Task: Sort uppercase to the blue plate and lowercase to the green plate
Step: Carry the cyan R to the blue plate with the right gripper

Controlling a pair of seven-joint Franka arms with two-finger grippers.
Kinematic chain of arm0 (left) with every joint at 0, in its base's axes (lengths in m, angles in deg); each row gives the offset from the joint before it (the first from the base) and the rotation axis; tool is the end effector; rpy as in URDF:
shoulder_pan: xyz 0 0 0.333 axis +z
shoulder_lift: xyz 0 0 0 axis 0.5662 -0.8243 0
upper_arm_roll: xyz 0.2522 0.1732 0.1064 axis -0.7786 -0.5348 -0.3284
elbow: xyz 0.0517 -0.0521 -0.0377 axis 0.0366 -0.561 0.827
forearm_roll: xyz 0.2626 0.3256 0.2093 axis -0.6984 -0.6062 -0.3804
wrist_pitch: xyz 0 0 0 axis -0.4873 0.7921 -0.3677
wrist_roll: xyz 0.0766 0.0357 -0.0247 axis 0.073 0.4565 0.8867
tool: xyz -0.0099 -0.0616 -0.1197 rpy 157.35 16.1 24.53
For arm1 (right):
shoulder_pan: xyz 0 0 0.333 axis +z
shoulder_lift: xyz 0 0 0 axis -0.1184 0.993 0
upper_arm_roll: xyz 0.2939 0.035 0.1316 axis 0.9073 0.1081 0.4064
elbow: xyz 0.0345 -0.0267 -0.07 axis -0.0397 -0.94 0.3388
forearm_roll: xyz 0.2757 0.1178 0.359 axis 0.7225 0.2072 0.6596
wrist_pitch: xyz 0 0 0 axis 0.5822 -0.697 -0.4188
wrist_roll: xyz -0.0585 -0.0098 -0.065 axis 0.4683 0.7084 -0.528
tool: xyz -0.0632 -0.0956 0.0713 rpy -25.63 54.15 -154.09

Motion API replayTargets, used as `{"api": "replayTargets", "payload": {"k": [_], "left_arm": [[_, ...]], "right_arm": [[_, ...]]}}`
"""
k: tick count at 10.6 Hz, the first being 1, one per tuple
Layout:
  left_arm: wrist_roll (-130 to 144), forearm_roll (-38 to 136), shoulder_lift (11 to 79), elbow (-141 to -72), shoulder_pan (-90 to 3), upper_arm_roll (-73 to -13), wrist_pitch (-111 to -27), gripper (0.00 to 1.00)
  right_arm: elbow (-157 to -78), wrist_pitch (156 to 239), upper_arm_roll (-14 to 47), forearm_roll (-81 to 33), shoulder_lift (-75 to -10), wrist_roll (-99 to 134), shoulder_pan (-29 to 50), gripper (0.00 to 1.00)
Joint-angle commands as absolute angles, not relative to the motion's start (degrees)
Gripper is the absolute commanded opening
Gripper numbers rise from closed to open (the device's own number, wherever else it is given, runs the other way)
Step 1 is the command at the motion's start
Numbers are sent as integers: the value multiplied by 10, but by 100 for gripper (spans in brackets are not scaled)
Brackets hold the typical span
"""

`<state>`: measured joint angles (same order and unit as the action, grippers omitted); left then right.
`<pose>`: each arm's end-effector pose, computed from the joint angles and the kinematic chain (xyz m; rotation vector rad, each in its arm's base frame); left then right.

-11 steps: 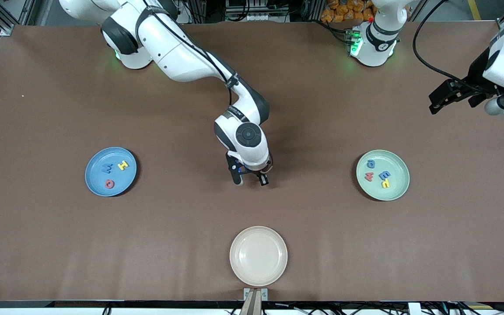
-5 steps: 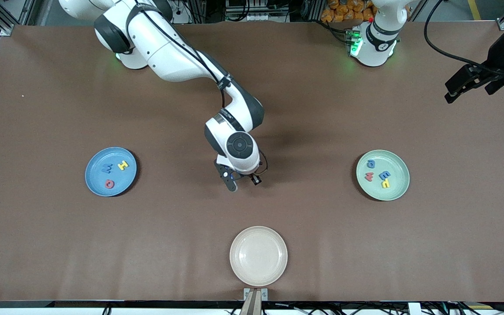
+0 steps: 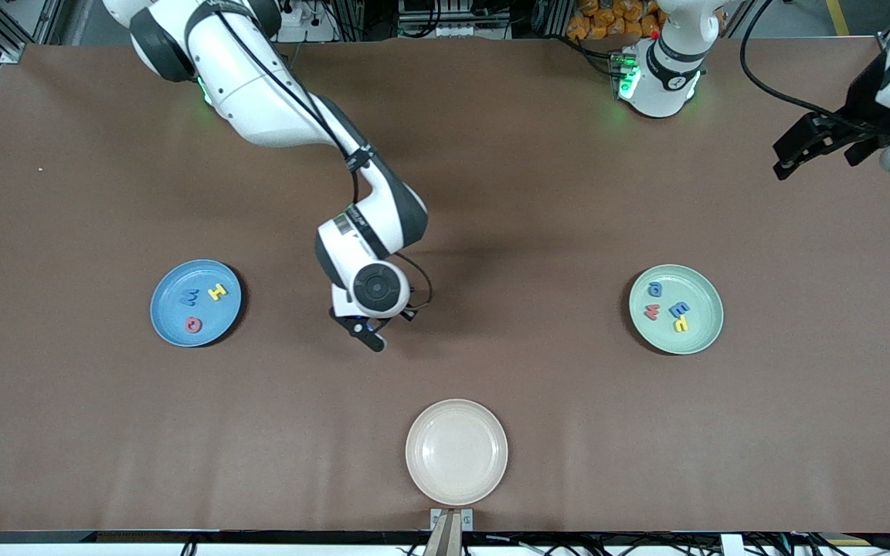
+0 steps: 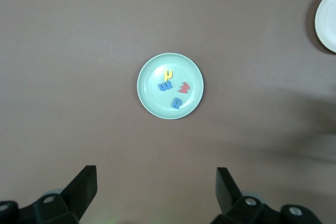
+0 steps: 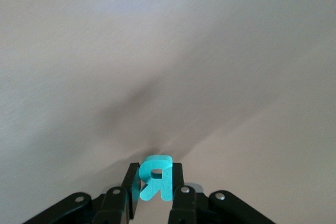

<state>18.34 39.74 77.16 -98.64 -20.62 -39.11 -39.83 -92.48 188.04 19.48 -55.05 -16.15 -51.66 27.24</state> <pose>0.5879 -0.0952 0.6469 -3.0937 -0.2661 -0.0744 0.6500 0.4204 0.1391 2.8043 -0.8552 -0.3648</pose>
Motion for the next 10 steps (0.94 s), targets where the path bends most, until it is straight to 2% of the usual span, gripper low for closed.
{"api": "replayTargets", "payload": {"k": [1, 8, 10], "left_arm": [[167, 412, 777, -997, -213, -397, -394, 100], [106, 414, 768, -1011, -217, -397, -393, 100], [106, 413, 763, -1010, -218, -396, -393, 100]], "right_arm": [[-1027, 1878, 175, -548, -235, -388, 247, 21], [-1201, 1879, 135, -652, -399, -50, 138, 21], [-1250, 1931, 132, -673, -423, 32, 97, 21]]}}
